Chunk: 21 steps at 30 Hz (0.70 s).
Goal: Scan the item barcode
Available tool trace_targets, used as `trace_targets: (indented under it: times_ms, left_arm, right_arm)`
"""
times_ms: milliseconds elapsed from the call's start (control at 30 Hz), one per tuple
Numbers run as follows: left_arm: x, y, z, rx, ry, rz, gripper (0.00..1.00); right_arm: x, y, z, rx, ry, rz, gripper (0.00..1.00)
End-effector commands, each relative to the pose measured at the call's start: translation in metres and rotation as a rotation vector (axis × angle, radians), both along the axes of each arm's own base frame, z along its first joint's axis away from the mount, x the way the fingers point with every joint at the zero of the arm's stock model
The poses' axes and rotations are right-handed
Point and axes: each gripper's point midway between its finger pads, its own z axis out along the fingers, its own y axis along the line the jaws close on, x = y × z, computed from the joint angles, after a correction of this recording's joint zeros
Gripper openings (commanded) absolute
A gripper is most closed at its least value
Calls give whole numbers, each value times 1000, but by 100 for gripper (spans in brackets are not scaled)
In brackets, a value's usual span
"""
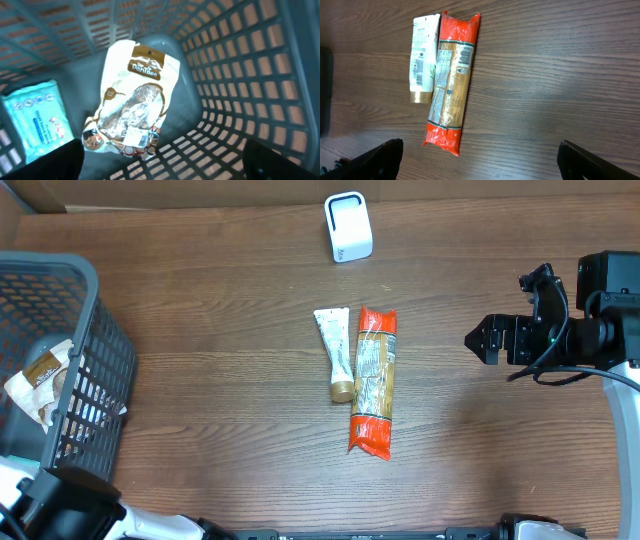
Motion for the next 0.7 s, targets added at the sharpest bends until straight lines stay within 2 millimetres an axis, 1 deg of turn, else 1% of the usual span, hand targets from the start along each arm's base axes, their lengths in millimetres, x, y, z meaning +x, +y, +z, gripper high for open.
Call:
trace_targets:
  times_ms: [0, 67, 200, 367, 500, 600, 667]
  left_arm:
    - [9, 1, -20, -18, 13, -90, 89]
    - [9, 3, -34, -25, 40, -106, 89]
    - [0, 8, -69, -45, 116, -83, 90]
    - [-3, 5, -124, -84, 155, -113, 95]
    - [-5, 0, -159, -90, 173, -152, 98]
    - [-5, -4, -181, -82, 182, -194, 100]
    - [-1, -8, -189, -72, 168, -242, 100]
  right_arm:
    - [3, 0, 9, -8, -32, 0, 100]
    - [3, 0, 9, -8, -33, 1, 100]
    - [3, 0, 9, -9, -33, 1, 100]
    - [3, 0, 9, -12, -32, 0, 100]
    - [3, 0, 9, -12, -32, 0, 100]
    - [2, 0, 8, -11, -29, 0, 100]
    - [2, 0, 8, -11, -29, 0, 100]
